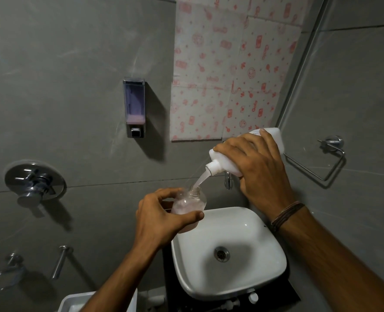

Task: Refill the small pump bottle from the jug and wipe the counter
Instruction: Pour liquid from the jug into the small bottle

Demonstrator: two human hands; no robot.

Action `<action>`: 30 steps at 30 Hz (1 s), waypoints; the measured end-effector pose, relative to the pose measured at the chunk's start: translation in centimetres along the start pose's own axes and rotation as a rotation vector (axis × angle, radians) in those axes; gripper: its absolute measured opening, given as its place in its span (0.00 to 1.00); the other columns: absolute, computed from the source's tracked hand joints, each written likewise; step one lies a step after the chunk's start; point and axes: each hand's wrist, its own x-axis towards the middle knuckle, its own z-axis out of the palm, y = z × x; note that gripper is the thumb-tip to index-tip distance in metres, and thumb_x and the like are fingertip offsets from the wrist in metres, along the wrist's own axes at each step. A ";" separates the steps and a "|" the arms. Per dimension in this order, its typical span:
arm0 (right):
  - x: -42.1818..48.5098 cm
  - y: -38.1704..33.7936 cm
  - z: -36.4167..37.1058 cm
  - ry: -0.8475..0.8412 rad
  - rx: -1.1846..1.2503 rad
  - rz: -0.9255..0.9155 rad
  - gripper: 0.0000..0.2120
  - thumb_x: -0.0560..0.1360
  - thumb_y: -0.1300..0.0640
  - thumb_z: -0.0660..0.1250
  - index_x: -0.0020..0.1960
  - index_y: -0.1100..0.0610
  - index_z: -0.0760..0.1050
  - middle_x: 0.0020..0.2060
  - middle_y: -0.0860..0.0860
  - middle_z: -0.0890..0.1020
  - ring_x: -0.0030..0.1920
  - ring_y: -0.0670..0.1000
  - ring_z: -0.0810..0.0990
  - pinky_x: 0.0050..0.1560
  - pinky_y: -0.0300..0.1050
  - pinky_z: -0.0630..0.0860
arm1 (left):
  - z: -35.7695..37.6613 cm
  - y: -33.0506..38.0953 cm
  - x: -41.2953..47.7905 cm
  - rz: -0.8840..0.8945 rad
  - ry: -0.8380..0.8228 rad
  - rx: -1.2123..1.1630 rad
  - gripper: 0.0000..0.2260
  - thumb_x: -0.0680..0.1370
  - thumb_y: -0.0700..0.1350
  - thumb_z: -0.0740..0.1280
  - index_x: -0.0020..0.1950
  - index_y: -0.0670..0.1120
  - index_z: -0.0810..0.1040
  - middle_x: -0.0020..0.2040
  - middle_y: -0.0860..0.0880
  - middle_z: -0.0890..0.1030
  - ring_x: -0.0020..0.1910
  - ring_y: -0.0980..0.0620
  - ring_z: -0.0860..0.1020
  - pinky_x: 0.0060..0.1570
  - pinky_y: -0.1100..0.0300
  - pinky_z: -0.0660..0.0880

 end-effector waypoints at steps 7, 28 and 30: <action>-0.1 0.0 -0.2 0.008 -0.005 -0.016 0.29 0.68 0.64 0.76 0.67 0.48 0.77 0.61 0.49 0.81 0.64 0.57 0.76 0.74 0.66 0.62 | 0.1 -0.3 -0.1 -0.005 0.003 0.015 0.29 0.50 0.63 0.85 0.50 0.61 0.88 0.45 0.62 0.88 0.42 0.64 0.86 0.44 0.53 0.87; -0.3 0.1 -0.4 0.032 -0.033 -0.057 0.25 0.70 0.64 0.75 0.65 0.49 0.77 0.60 0.51 0.82 0.64 0.59 0.76 0.75 0.67 0.61 | 0.5 -0.2 -0.5 -0.035 0.001 0.022 0.29 0.50 0.62 0.85 0.50 0.59 0.88 0.43 0.64 0.88 0.40 0.65 0.86 0.43 0.56 0.87; -0.4 0.1 -0.4 0.033 -0.036 -0.060 0.24 0.70 0.63 0.74 0.65 0.49 0.78 0.60 0.51 0.82 0.64 0.59 0.76 0.75 0.67 0.61 | 0.5 -0.3 -0.5 -0.038 -0.001 0.024 0.29 0.50 0.62 0.85 0.50 0.60 0.89 0.43 0.64 0.88 0.40 0.65 0.86 0.43 0.55 0.87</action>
